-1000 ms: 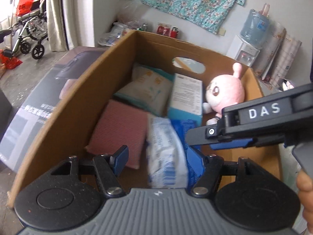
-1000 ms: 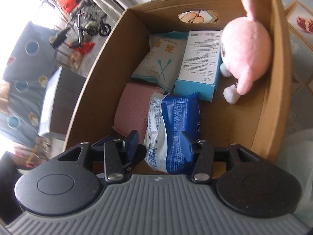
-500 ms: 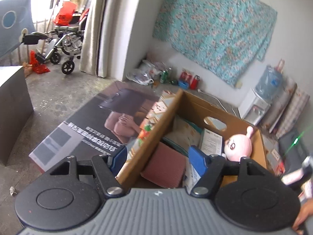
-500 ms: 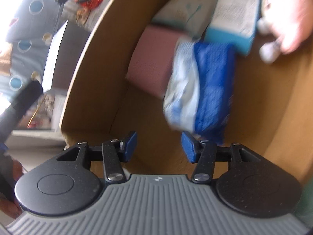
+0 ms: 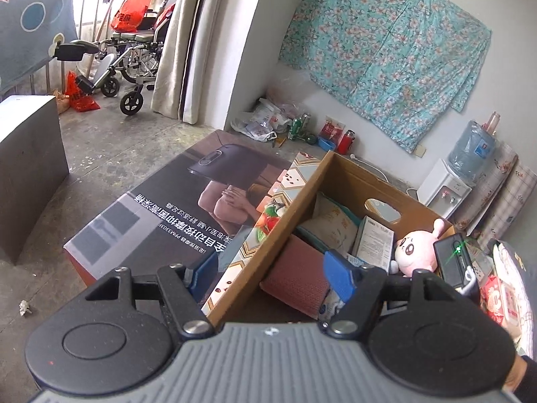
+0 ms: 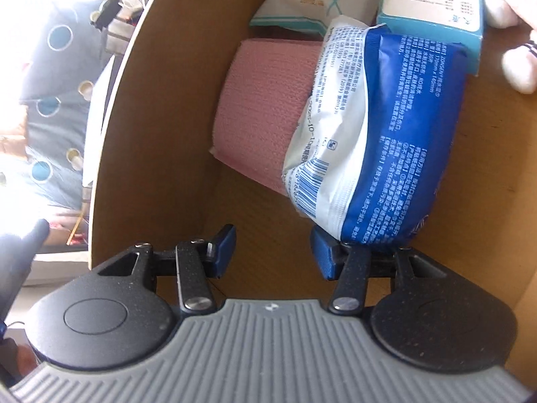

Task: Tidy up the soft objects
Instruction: 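Carry the wipes pack with the right tool into the cardboard box and release, then reach the right tool to the light-blue towel and grasp it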

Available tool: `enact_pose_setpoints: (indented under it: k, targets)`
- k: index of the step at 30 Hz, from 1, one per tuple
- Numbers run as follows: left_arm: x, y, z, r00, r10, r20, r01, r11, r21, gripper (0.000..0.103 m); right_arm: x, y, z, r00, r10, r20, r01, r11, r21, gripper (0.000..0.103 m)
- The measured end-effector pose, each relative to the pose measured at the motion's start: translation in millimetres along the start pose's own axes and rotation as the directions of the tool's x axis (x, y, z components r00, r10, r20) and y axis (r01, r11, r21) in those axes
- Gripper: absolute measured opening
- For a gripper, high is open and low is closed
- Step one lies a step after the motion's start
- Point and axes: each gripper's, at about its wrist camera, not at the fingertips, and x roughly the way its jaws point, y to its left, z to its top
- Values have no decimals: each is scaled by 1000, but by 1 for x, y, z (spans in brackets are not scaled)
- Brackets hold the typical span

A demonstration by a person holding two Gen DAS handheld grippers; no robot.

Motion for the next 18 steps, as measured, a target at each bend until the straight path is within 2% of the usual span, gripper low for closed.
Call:
enact_pose_setpoints:
  k: [3, 6, 10, 13, 16, 18]
  targets:
    - [-1, -1, -2, 1000, -8, 3, 8, 1000, 7, 71, -8, 3, -6, 999, 33, 25, -33, 999, -3, 51]
    - [-5, -5, -6, 1000, -25, 11, 25, 1000, 2, 71, -27, 14, -18, 995, 61, 75, -59, 998, -31, 58]
    - [-21, -15, -11, 997, -56, 49, 56, 998, 6, 75, -71, 25, -45, 977, 128, 171, -112, 989, -99, 64]
    - [-38, -28, -18, 992, -90, 85, 88, 996, 29, 80, -115, 19, -73, 944, 196, 265, -164, 977, -140, 67]
    - [-52, -46, -27, 984, -140, 108, 134, 989, 59, 83, -164, -2, -110, 893, 262, 366, -212, 962, -171, 71]
    - [-59, -60, -35, 978, -176, 114, 167, 982, 84, 84, -194, -17, -133, 857, 276, 436, -221, 960, -174, 72]
